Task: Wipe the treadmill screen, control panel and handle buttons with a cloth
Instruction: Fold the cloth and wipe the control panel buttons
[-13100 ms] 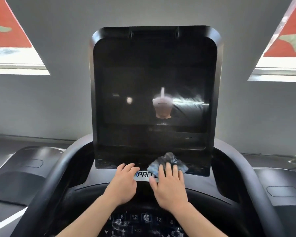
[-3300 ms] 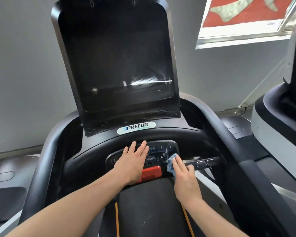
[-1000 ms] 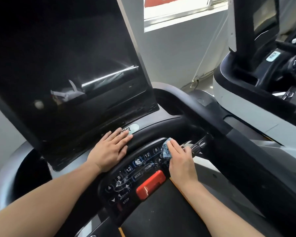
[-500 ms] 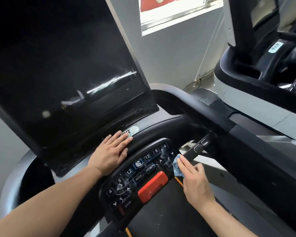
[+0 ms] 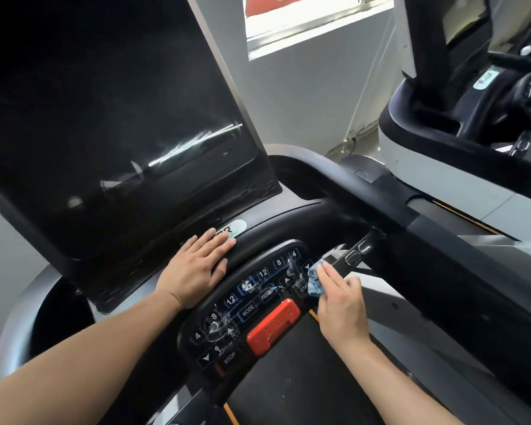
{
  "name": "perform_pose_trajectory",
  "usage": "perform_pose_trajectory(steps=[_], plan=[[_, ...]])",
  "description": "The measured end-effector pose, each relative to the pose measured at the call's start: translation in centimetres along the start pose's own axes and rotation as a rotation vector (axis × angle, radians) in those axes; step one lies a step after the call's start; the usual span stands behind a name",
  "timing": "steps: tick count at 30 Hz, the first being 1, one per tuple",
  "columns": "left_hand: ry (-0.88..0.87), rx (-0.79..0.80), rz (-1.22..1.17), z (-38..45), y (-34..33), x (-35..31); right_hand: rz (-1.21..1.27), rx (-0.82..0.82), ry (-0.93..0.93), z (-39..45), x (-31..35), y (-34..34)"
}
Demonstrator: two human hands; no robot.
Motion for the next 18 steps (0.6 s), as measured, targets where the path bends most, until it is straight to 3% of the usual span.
perform_pose_trajectory(steps=[3,6,10,14,18], plan=[[0.001,-0.002,0.002,0.1,0.0,0.1,-0.064,0.053,0.115,-1.9,-0.2,-0.2],[0.0,-0.008,0.004,0.2,-0.1,0.2,-0.038,0.035,-0.005,-2.0,-2.9,0.5],[0.003,-0.017,0.0,0.0,0.0,0.2,-0.066,0.1,0.251,-3.5,1.0,-1.1],[-0.001,-0.027,0.005,0.1,0.1,0.0,0.02,0.053,0.046,-3.1,-1.4,-0.6],[-0.007,-0.041,-0.005,0.1,0.3,0.1,-0.044,0.119,0.23,-3.6,0.0,-1.2]])
Point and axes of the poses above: each hand's wrist, its own z-axis towards the middle knuckle, its own y-axis out of the back of the hand, x = y × z, the point moved 10 cm from there along z, towards the middle knuckle, and after that the axes turned 2 degrees about -x, right-handed, at the moved point
